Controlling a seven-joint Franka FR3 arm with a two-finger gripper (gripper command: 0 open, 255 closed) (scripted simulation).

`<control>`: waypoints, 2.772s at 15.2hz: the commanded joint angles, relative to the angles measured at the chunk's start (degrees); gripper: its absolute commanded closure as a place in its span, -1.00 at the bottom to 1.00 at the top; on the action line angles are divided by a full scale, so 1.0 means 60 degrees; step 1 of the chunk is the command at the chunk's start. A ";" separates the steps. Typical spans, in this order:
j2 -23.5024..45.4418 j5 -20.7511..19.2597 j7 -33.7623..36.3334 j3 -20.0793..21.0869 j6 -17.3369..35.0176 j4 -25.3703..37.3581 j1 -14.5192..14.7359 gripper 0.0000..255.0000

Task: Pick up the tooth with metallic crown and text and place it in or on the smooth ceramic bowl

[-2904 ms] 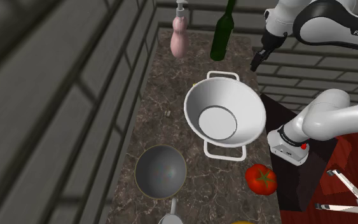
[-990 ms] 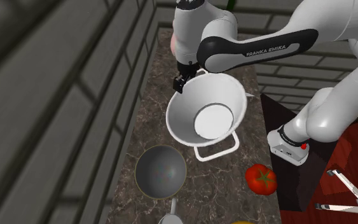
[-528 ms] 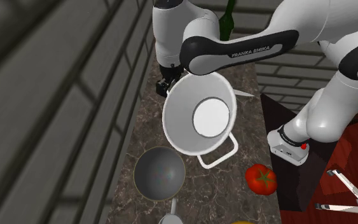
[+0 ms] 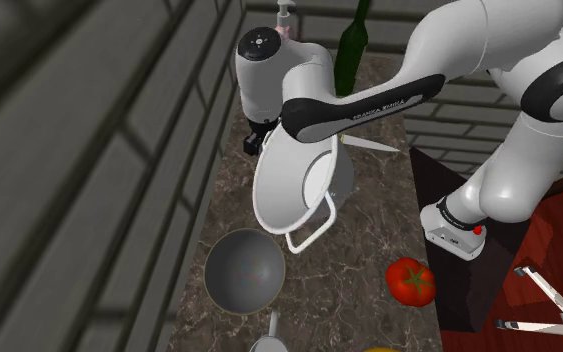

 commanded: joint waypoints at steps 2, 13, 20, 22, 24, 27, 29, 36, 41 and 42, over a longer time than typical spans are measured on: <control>0.0633 0.0181 -0.0133 0.0121 -0.0222 0.0587 0.0207 -1.00; 0.2959 0.0485 -0.0443 0.0690 -0.0711 0.2472 0.0902 -1.00; 0.3018 0.0490 -0.0424 0.0532 -0.0294 0.2135 0.0951 -1.00; 0.3004 0.0523 -0.0440 0.0484 -0.0288 0.2134 0.0984 -1.00; 0.2991 0.0551 -0.0455 0.0441 -0.0282 0.2132 0.1013 -1.00; 0.3302 0.0440 -0.0428 0.0376 -0.0451 0.2599 0.1209 1.00; 0.3417 0.0413 -0.0442 0.0349 -0.0544 0.2798 0.1263 1.00; 0.0104 -0.0452 0.0114 0.0705 0.3774 -0.1873 0.0222 -1.00; -0.0131 -0.2004 0.1193 0.0327 0.5656 -0.3048 0.0395 -1.00; -0.0008 -0.2122 0.1265 0.0271 0.5705 -0.3004 0.0438 -1.00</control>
